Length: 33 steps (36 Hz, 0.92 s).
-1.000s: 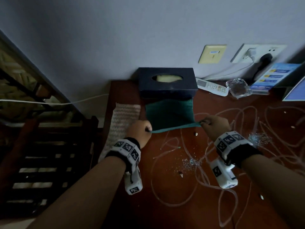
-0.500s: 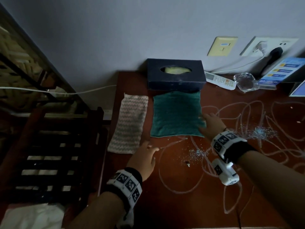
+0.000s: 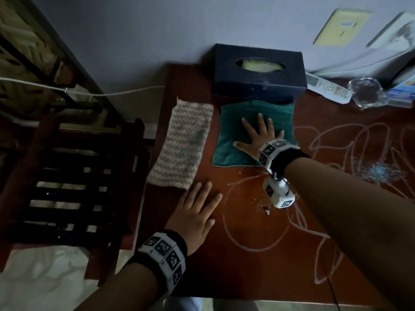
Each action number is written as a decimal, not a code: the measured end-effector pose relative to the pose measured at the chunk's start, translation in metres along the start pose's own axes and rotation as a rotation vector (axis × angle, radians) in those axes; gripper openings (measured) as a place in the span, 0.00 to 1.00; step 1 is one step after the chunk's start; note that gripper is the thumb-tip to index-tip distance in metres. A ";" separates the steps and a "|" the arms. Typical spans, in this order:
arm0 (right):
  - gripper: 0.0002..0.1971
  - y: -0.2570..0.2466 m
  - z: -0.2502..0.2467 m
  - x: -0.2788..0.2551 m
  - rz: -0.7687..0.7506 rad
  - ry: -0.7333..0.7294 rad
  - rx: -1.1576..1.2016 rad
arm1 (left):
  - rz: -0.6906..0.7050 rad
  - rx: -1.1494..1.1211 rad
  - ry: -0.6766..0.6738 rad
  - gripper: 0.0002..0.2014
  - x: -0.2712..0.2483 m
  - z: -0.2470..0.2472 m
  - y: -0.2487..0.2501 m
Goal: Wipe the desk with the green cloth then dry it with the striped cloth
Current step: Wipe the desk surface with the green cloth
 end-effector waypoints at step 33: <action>0.39 -0.023 0.042 -0.051 0.018 0.040 0.091 | -0.020 -0.025 -0.359 0.29 0.008 -0.001 0.002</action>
Point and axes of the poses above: each hand's wrist, its own x-axis towards the middle knuckle, its own z-axis out of the palm, y = z × x, the point moved 6 cm from there along x, towards the middle knuckle, and after that the axes turned 1 degree about x, right-handed, at the moved point
